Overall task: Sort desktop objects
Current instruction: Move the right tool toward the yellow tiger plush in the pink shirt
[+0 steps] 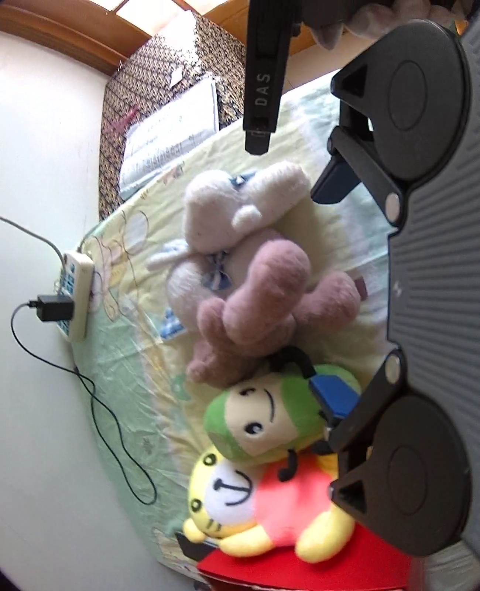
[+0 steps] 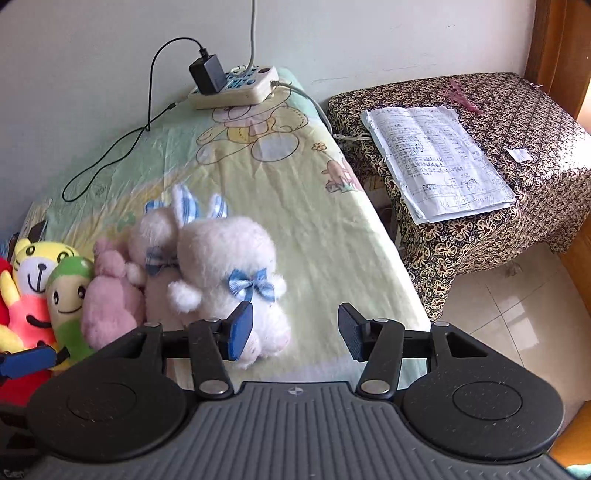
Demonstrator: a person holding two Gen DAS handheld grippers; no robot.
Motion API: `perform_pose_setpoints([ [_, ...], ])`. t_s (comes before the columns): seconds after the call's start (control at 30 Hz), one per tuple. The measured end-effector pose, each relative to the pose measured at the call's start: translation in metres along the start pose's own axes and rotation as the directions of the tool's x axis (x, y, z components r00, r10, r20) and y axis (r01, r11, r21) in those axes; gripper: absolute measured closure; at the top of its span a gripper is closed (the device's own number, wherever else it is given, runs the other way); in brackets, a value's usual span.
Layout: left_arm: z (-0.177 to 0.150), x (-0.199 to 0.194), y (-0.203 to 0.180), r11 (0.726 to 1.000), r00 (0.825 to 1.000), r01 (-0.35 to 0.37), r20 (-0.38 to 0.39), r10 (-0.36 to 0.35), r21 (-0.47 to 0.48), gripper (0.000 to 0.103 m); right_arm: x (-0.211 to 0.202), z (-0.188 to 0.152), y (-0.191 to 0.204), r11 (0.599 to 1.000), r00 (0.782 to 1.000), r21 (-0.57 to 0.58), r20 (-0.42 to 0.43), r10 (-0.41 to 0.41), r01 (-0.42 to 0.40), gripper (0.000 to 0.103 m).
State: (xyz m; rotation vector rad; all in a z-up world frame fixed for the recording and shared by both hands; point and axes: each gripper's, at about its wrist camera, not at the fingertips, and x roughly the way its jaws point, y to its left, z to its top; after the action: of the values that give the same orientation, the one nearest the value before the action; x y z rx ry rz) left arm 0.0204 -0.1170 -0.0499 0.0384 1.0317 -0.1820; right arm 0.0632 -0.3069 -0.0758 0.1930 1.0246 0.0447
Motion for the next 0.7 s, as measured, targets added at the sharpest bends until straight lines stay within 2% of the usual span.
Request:
perform_pose_setpoints([
  [0.1,0.009,0.000,-0.010,0.995,0.995,0.096,0.023,-0.097,0.020,0.008,0.008,0.011,-0.013,0.997,0.998,0.058,-0.025,0.056,-0.054,0.047],
  [0.17,0.012,0.002,-0.022,0.992,0.992,0.113,0.047,-0.116,0.059,0.008,0.009,0.017,-0.022,0.988,0.994,0.111,-0.023,0.110,-0.107,0.047],
  [0.23,0.014,0.003,-0.027,0.993,0.993,0.097,0.066,-0.102,0.065,0.008,0.006,0.020,-0.024,0.978,0.986,0.122,-0.003,0.169,-0.167,0.047],
  [0.3,0.015,0.004,-0.016,0.994,0.992,0.104,0.065,-0.105,0.031,0.009,0.003,0.021,-0.019,0.965,0.969,0.093,0.020,0.246,-0.247,0.047],
  [0.43,0.006,0.000,0.017,0.999,0.998,0.022,0.064,-0.020,-0.032,0.009,-0.001,0.027,0.002,0.947,0.946,0.005,0.055,0.319,-0.320,0.047],
  [0.5,-0.004,-0.003,0.035,0.997,0.999,0.008,0.050,-0.004,-0.077,0.009,0.000,0.029,0.014,0.928,0.926,-0.022,0.052,0.373,-0.372,0.047],
  [0.7,-0.031,-0.003,0.069,0.984,0.999,-0.048,0.005,0.050,-0.170,0.010,0.009,0.031,0.053,0.904,0.908,-0.104,0.022,0.418,-0.414,0.047],
])
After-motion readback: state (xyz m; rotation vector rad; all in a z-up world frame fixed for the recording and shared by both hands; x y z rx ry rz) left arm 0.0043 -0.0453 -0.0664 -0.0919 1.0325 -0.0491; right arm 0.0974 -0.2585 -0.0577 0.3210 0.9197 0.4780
